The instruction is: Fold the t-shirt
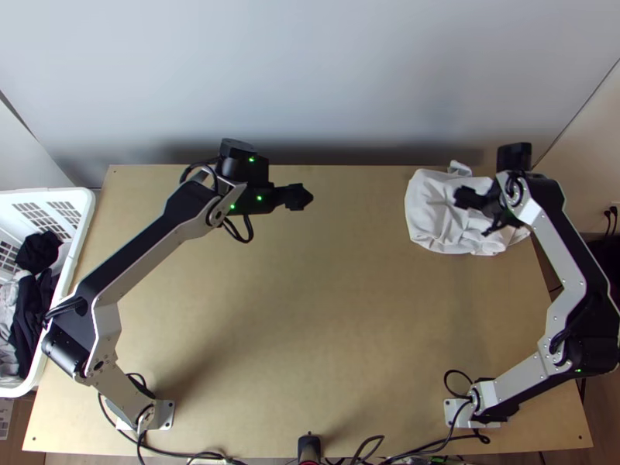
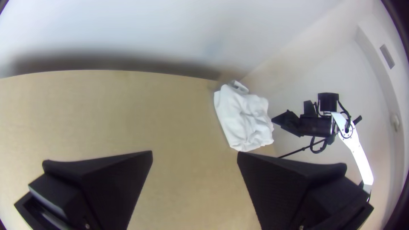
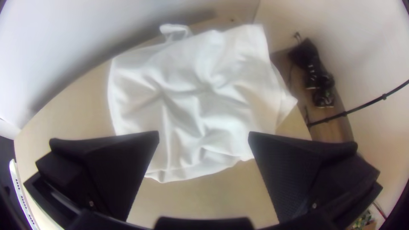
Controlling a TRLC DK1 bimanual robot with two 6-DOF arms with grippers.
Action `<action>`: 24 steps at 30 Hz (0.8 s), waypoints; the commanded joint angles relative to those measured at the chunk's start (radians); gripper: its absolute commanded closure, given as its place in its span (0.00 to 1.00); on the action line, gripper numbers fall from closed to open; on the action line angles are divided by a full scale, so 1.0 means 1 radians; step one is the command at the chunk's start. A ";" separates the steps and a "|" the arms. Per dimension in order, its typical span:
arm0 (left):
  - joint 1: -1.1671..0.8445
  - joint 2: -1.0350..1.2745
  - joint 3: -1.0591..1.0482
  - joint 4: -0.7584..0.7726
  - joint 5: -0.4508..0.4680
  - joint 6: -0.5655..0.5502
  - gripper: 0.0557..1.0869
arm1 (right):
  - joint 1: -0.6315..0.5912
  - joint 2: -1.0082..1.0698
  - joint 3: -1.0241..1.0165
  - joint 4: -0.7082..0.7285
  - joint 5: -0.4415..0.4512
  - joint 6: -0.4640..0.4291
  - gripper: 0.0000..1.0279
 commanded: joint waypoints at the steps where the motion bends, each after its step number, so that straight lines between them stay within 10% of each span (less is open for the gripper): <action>1: -0.026 0.000 -0.015 0.016 0.000 0.000 0.06 | -0.084 -0.030 -0.112 0.066 -0.024 -0.016 0.05; 17: 0.020 -0.035 -0.029 0.012 0.000 0.013 0.06 | -0.182 0.194 -0.123 0.192 -0.052 -0.068 0.05; 24: 0.037 -0.034 -0.030 0.013 0.000 0.008 0.06 | -0.209 0.187 -0.143 0.163 0.109 -0.068 0.05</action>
